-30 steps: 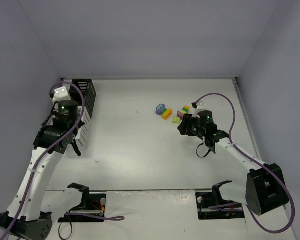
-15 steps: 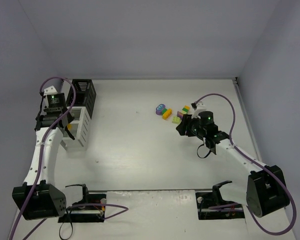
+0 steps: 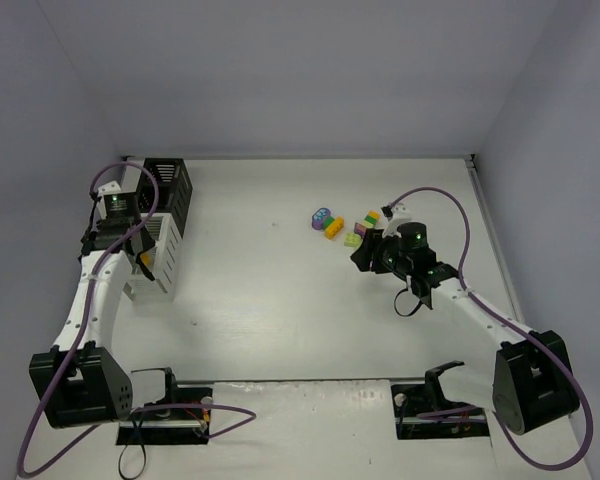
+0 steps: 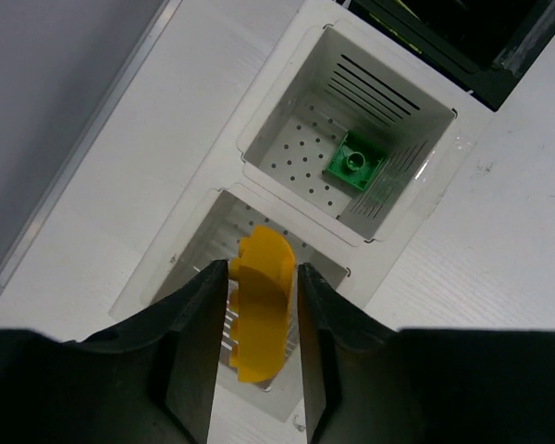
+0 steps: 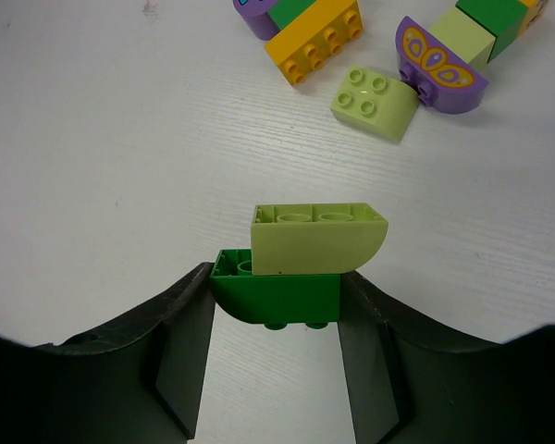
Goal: Sort the legos into containers by color
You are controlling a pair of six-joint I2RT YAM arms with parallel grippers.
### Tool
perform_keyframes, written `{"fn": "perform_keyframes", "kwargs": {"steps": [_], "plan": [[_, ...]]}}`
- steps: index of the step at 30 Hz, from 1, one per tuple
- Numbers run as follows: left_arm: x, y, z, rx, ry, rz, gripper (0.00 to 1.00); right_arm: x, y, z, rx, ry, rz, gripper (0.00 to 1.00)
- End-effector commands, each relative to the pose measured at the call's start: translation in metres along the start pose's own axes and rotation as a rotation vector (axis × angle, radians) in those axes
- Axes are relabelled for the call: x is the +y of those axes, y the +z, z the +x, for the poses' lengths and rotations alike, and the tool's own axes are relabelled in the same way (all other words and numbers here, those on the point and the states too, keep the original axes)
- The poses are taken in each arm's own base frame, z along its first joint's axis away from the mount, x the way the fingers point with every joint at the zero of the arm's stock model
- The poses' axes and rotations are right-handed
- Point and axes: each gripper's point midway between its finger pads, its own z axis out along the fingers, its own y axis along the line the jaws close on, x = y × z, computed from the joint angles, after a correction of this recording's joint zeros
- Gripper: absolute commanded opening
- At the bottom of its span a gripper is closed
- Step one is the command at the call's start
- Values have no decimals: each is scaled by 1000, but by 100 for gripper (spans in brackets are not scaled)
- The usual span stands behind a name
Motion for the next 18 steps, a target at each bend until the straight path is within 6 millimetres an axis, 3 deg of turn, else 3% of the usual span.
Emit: {"fn": "perform_keyframes", "kwargs": {"steps": [1,7,11,14,18], "plan": [[-5,-6,-21,-81,-56,33,31,10,-4,-26,-98,-16,-44,0],[-6,-18,-26,-104,-51,60,50,16,-4,-27,-102,-35,-79,0],[-9,-29,-32,-124,-55,98,54,29,-6,-30,-107,-81,-138,0],[-33,-48,-41,-145,-54,249,54,51,-11,-39,-145,-177,-195,0],[-83,-81,-46,-136,4,482,53,85,-15,-47,-171,-322,-242,0]]}}
